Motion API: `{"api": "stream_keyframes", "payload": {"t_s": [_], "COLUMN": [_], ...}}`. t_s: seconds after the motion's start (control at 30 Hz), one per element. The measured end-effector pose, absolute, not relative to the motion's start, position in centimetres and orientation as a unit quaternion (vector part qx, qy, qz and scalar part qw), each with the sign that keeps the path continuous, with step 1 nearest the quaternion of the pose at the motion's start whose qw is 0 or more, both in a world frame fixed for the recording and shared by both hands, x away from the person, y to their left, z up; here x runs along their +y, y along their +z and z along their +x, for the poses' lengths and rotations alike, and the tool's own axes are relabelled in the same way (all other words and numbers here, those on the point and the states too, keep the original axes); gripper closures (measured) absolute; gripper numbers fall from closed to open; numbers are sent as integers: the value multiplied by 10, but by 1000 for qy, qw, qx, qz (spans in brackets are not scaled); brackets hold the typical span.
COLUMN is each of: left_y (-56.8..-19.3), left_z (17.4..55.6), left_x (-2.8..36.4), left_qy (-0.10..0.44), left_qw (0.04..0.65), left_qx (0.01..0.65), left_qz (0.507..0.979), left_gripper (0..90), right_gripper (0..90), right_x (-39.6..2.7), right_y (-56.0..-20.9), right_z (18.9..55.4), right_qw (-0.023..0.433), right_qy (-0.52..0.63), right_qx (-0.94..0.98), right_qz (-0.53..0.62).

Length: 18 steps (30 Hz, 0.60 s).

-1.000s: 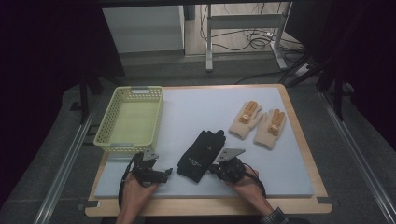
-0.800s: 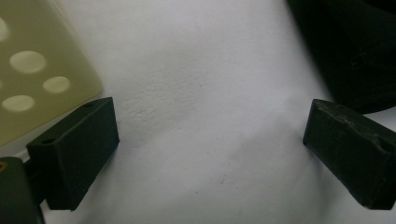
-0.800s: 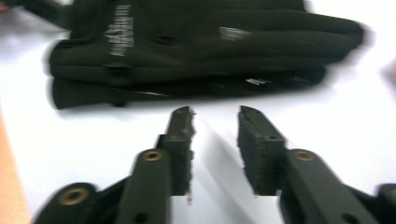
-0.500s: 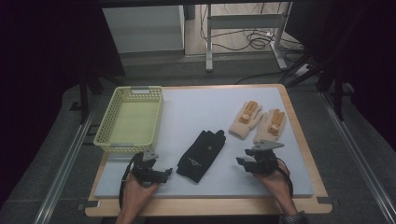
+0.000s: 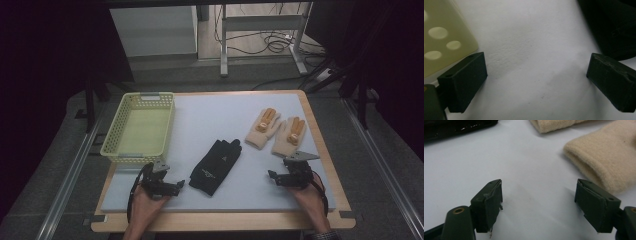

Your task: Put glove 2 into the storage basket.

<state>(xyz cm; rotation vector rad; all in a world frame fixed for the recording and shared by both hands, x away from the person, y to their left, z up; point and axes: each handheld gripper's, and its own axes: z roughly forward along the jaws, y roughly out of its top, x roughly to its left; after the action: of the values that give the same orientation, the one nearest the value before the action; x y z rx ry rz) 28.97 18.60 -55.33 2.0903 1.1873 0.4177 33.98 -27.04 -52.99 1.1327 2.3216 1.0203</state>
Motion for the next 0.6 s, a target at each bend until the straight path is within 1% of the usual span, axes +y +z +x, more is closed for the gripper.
{"api": "stream_keyframes", "payload": {"t_s": [0.07, 0.13, 0.27, 0.47, 0.5, 0.6], "left_y": [-553, -553, -553, -548, -543, -536], "left_z": [290, 290, 290, 292, 292, 292], "left_x": [186, 186, 186, 187, 187, 184], "left_qy": [160, 159, 158, 149, 139, 125], "left_qw": [344, 343, 342, 333, 347, 361], "left_qx": [456, 456, 456, 457, 455, 449], "left_qz": [805, 806, 806, 811, 808, 807], "left_gripper": [27, 24, 25, 50, 50, 49], "right_gripper": [207, 175, 175, 175, 175, 175], "right_x": [-267, -266, -266, -267, -267, -267], "right_y": [-531, -531, -531, -531, -531, -531], "right_z": [339, 338, 339, 339, 339, 339], "right_qw": [193, 201, 200, 200, 200, 200], "right_qy": [351, 345, 345, 345, 345, 345], "right_qx": [827, 827, 826, 826, 826, 826], "right_qz": [395, 397, 398, 398, 398, 398]}}
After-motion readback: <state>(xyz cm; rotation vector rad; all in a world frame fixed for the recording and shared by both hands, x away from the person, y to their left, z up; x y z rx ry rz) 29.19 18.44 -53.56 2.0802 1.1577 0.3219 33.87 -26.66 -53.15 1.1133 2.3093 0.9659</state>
